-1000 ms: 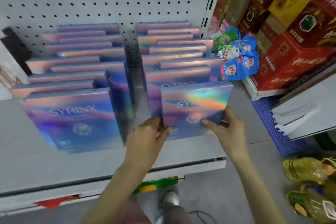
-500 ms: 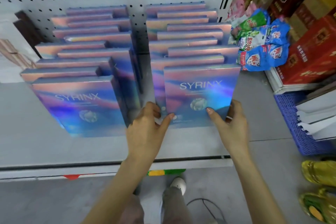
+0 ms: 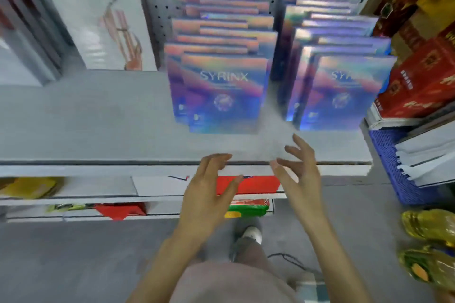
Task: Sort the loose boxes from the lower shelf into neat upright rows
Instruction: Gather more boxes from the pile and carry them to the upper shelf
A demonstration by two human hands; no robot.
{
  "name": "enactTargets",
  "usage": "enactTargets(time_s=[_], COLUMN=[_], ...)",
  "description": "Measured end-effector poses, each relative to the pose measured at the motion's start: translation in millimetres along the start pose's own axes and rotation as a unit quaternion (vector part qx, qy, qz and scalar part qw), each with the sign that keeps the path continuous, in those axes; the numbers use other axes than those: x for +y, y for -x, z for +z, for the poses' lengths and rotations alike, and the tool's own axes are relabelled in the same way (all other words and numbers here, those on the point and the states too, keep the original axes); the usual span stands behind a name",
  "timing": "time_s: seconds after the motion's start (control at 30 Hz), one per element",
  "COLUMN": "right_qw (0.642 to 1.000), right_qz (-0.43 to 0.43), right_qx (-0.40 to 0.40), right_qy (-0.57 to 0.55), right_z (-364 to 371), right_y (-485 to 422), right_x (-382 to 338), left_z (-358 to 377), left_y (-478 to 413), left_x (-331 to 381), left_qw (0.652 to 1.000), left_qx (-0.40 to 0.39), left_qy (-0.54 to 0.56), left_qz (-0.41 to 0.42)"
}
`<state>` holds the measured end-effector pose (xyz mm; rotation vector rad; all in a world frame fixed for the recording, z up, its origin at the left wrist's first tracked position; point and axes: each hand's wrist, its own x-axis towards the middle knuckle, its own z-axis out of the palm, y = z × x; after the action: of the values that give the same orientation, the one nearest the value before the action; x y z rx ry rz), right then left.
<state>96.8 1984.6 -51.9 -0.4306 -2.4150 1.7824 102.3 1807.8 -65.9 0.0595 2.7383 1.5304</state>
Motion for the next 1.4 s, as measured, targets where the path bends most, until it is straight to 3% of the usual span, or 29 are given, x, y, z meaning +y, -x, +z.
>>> enactTargets(time_s=[0.13, 0.37, 0.6, 0.77, 0.97, 1.3, 1.4], right_qw=[0.987, 0.943, 0.878, 0.826, 0.784, 0.736, 0.717], right_qz=[-0.032, -0.076, -0.091, -0.139, -0.132, -0.206, -0.211], right_qx=[-0.151, -0.316, -0.459, -0.526, -0.594, -0.626, -0.649], right_qy=[0.049, 0.073, 0.097, 0.150, 0.126, 0.157, 0.144], right_z=[103, 261, 367, 450, 581, 795, 845], right_y=[48, 144, 188, 204, 222, 218, 228], right_x=[-27, -64, -101, -111, -133, -235, -257], left_z=[-103, -272, -342, -367, -450, -669, -708], left_y=[59, 162, 229, 253, 248, 179, 180], left_x=[-62, -154, -204, -233, -299, -371, -392], left_qw=[0.992, 0.958, 0.904, 0.859, 0.812, 0.820, 0.807], left_qx=[0.058, 0.219, 0.345, 0.407, 0.464, 0.475, 0.497], left_qy=[0.072, 0.057, 0.072, 0.091, 0.072, -0.020, -0.004], left_qz=[-0.090, -0.174, -0.242, -0.298, -0.346, -0.318, -0.320])
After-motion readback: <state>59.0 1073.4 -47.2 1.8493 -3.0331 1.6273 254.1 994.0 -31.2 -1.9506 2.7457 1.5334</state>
